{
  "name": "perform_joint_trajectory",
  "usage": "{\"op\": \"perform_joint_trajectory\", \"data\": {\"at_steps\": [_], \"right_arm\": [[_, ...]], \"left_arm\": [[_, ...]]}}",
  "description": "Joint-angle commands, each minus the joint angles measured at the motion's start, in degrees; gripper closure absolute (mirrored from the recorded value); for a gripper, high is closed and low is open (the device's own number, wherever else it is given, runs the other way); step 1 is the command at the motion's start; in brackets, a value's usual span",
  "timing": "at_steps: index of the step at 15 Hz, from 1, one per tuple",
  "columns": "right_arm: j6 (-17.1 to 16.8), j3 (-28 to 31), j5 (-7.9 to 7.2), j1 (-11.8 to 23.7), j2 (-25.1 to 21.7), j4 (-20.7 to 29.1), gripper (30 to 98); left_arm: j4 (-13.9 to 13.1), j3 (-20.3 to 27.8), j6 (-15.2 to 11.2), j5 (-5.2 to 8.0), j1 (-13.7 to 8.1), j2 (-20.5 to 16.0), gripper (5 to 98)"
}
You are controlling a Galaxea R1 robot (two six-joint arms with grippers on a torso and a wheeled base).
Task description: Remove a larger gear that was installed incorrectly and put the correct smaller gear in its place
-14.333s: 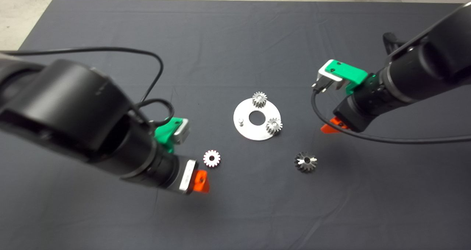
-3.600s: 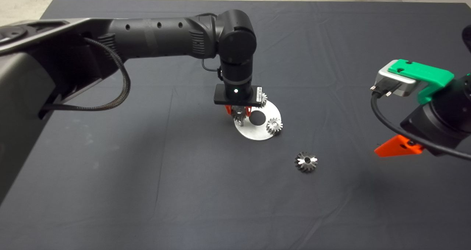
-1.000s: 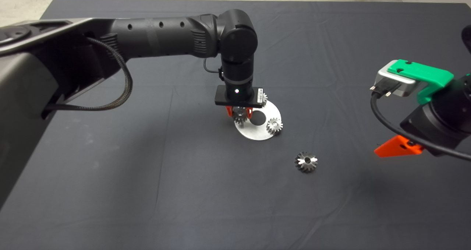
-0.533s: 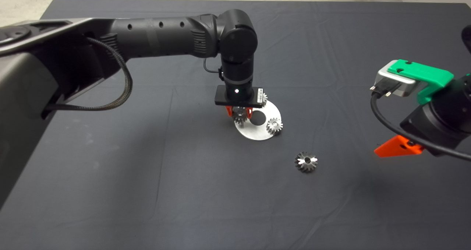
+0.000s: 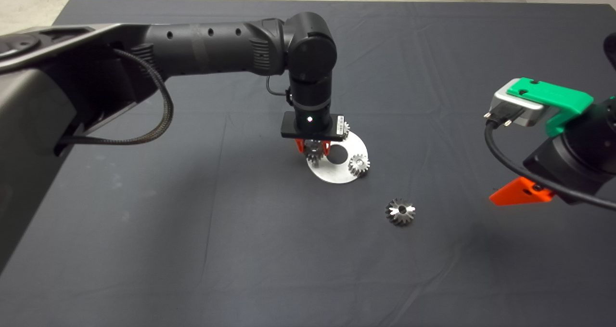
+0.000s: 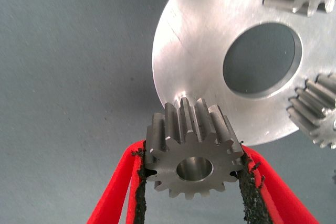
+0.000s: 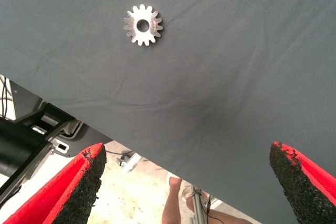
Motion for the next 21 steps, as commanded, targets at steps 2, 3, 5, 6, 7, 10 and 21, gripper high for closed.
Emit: {"op": "perform_joint_trajectory", "data": {"at_steps": [2, 3, 5, 6, 7, 10, 21], "right_arm": [[0.4, 0.2, -6.77, 1.4, 0.1, 2.0, 46.1], [0.3, 0.2, -6.77, 1.5, 0.1, 2.0, 46.1], [0.4, 0.2, -6.77, 1.4, 0.1, 2.0, 46.1], [0.4, 0.3, -6.77, 1.4, 0.1, 2.1, 46.1], [0.4, 0.3, -6.77, 1.4, 0.1, 2.0, 46.1], [0.4, 0.3, -6.77, 1.4, 0.1, 2.1, 46.1], [0.4, 0.3, -6.72, 1.5, 0.1, 2.1, 46.1]], "left_arm": [[-1.5, 0.5, 0.3, 0.10, -1.0, 0.3, 66.4], [-1.5, 0.5, 0.3, 0.07, -0.9, 0.3, 66.5], [-1.5, 0.5, 0.3, 0.01, -0.9, 0.3, 66.4], [-1.5, 0.4, 0.3, -0.28, -0.9, 0.3, 66.5], [-1.5, 0.4, 0.3, -0.59, -0.9, 0.3, 66.5], [-1.5, 0.2, 0.3, -1.22, -0.9, 0.3, 66.4], [-1.5, 0.2, 0.3, -1.31, -0.7, 0.4, 66.4]]}}
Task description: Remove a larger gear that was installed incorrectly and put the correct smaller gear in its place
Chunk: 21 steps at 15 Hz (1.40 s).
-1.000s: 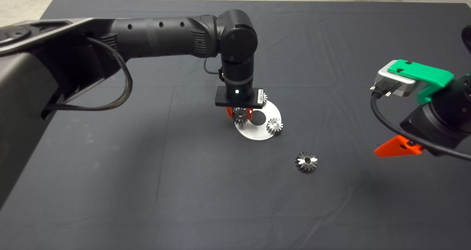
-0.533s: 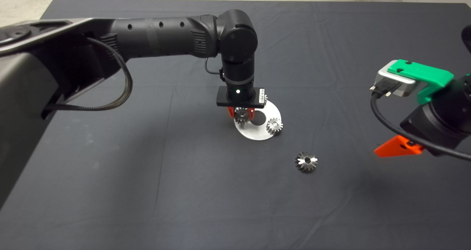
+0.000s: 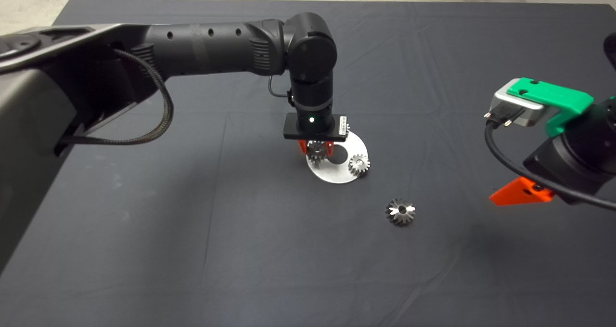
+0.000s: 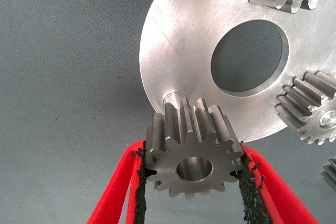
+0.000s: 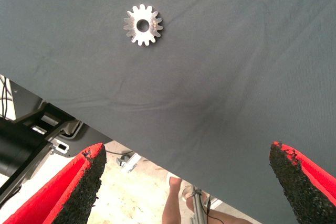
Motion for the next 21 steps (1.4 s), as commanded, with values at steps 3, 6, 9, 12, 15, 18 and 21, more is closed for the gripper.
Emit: {"op": "perform_joint_trajectory", "data": {"at_steps": [3, 6, 9, 12, 15, 18, 21], "right_arm": [[0.4, 0.3, -6.68, 1.4, 0.1, 2.1, 46.1], [0.4, 0.3, -6.68, 1.4, 0.2, 2.1, 46.1], [0.4, 0.3, -6.68, 1.4, 0.2, 2.1, 46.1], [0.4, 0.3, -6.68, 1.4, 0.2, 2.1, 46.1], [0.4, 0.3, -6.77, 1.4, 0.2, 2.1, 46.1], [0.3, 0.3, -6.77, 1.4, 0.1, 2.1, 46.1], [0.4, 0.3, -6.70, 1.4, 0.1, 2.1, 46.1]], "left_arm": [[-1.1, 0.3, 0.2, 0.36, -0.7, 0.4, 66.4], [-1.1, 0.6, 0.2, 0.53, 0.0, 0.4, 66.4], [-1.1, 0.6, 0.2, 0.53, 0.0, 0.4, 66.4], [-1.1, 0.4, 0.2, 0.53, 0.0, 0.4, 66.5], [-1.0, -0.1, 0.2, 0.53, 0.0, 0.4, 66.4], [-0.9, -1.0, 0.2, 0.53, -0.1, 0.4, 66.5], [-0.7, -1.1, 0.5, 0.53, -0.1, 0.4, 66.5]]}}
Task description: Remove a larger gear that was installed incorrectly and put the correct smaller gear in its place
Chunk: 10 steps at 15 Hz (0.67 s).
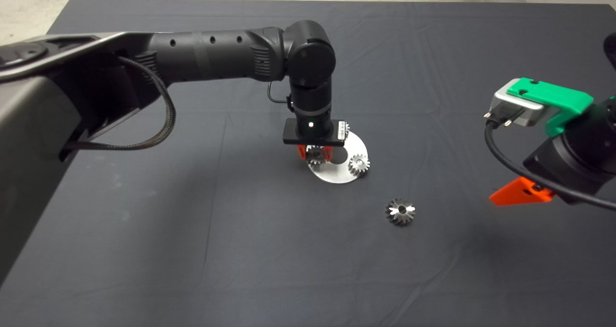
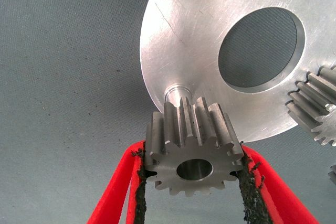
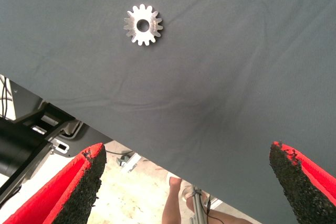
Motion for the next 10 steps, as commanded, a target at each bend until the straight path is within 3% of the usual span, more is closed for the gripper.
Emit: {"op": "perform_joint_trajectory", "data": {"at_steps": [1, 10], "right_arm": [[0.4, 0.3, -6.68, 1.4, 0.1, 2.1, 46.1], [0.4, 0.3, -6.68, 1.4, 0.1, 2.1, 46.1]], "left_arm": [[-0.5, -0.3, 0.7, 0.23, -1.4, 0.3, 66.5], [-0.4, -1.3, 0.8, 0.23, -1.7, 0.3, 66.4]]}}
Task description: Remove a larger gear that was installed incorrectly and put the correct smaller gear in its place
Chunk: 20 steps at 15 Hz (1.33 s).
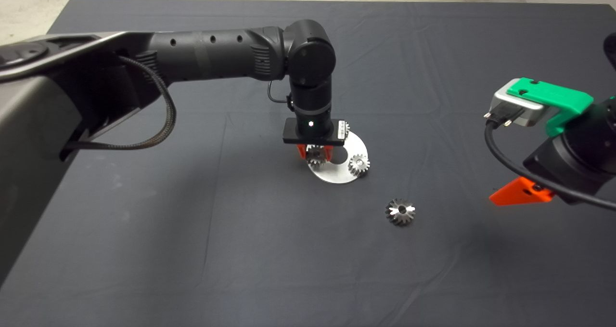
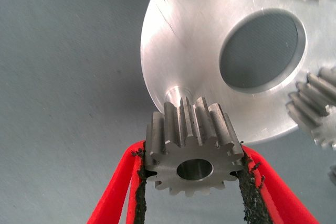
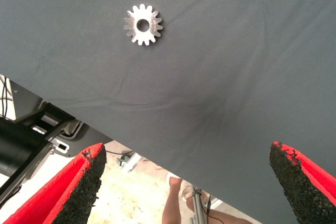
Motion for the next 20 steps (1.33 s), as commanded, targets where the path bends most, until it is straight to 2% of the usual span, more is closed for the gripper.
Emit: {"op": "perform_joint_trajectory", "data": {"at_steps": [1, 20], "right_arm": [[0.4, 0.3, -6.68, 1.4, 0.1, 2.1, 46.1], [0.4, 0.5, -6.68, 1.5, 0.1, 2.1, 46.1]], "left_arm": [[-0.4, -0.4, 0.4, 0.28, -1.6, 0.2, 66.4], [-0.5, 1.5, -0.2, 0.28, -1.3, 0.2, 66.5]]}}
